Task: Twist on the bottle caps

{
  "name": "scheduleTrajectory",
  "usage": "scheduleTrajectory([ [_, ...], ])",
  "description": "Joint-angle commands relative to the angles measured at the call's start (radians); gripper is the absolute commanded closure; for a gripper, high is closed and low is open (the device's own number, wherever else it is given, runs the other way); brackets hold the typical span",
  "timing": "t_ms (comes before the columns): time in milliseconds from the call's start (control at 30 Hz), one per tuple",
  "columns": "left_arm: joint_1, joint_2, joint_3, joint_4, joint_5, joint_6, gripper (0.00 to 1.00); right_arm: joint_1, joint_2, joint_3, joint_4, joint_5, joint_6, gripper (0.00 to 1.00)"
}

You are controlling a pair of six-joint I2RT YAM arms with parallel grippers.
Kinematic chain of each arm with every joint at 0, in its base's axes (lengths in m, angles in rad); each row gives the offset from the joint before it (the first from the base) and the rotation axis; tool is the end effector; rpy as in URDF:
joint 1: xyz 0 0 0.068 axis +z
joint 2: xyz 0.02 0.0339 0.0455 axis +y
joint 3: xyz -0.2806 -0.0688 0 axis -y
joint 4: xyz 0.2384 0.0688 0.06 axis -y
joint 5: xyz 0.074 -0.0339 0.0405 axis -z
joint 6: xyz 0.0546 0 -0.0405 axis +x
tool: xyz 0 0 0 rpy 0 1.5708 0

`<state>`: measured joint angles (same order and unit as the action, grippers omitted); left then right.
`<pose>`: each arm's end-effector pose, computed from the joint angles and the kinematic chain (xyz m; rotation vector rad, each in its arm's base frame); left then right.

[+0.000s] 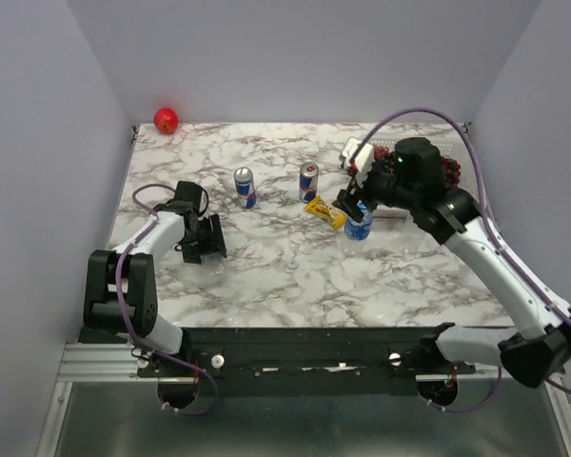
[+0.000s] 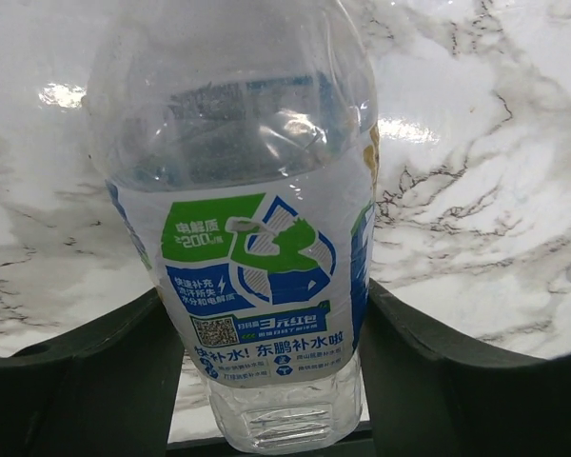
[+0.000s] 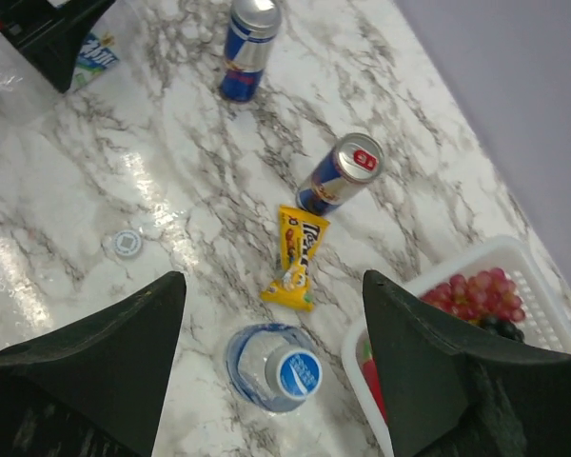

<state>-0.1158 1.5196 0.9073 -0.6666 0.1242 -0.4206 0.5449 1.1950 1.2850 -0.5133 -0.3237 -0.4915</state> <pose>0.2695 -0.0382 0.1831 -0.4111 2.8500 -0.2848 0.2165 0.1515 0.4040 -1.1606 1.6143 0.3568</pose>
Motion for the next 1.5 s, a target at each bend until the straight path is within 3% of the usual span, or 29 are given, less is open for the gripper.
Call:
scheduleTrajectory([
  [0,0.051,-0.019,-0.068,0.013,0.213,0.006,0.57,0.044,0.188,0.137,-0.198,-0.182,-0.148,0.19],
  [167,0.058,-0.209,-0.013,0.062,0.352,0.109,0.65,0.136,0.456,0.293,-0.356,-0.173,-0.324,0.25],
  [233,0.059,-0.333,-0.016,0.1,0.39,0.222,0.74,0.161,0.53,0.35,-0.419,-0.169,-0.409,0.34],
  [300,0.059,-0.438,-0.06,0.162,0.432,0.307,0.77,0.188,0.613,0.387,-0.475,-0.172,-0.479,0.42],
  [400,0.059,-0.657,-0.157,0.235,0.546,0.486,0.92,0.21,0.666,0.352,-0.453,-0.146,-0.574,0.42],
  [500,0.059,-0.869,-0.249,0.246,0.638,0.658,0.96,0.211,0.693,0.306,-0.401,-0.138,-0.634,0.38],
  [633,0.059,-1.103,-0.344,0.214,0.617,0.796,1.0,0.211,0.722,0.298,-0.363,-0.162,-0.667,0.35],
  [767,0.059,-1.161,-0.373,0.171,0.58,0.812,1.0,0.211,0.729,0.28,-0.392,-0.256,-0.769,0.33],
  [900,0.059,-1.187,-0.389,0.26,0.464,0.667,1.0,0.217,0.761,0.277,-0.455,-0.291,-0.889,0.33],
  [1000,0.059,-1.168,-0.377,0.263,0.466,0.661,1.0,0.225,0.787,0.27,-0.455,-0.282,-0.92,0.33],
  [1467,0.068,-1.161,-0.351,0.265,0.377,0.622,1.0,0.263,0.88,0.266,-0.334,-0.216,-0.9,0.37],
])
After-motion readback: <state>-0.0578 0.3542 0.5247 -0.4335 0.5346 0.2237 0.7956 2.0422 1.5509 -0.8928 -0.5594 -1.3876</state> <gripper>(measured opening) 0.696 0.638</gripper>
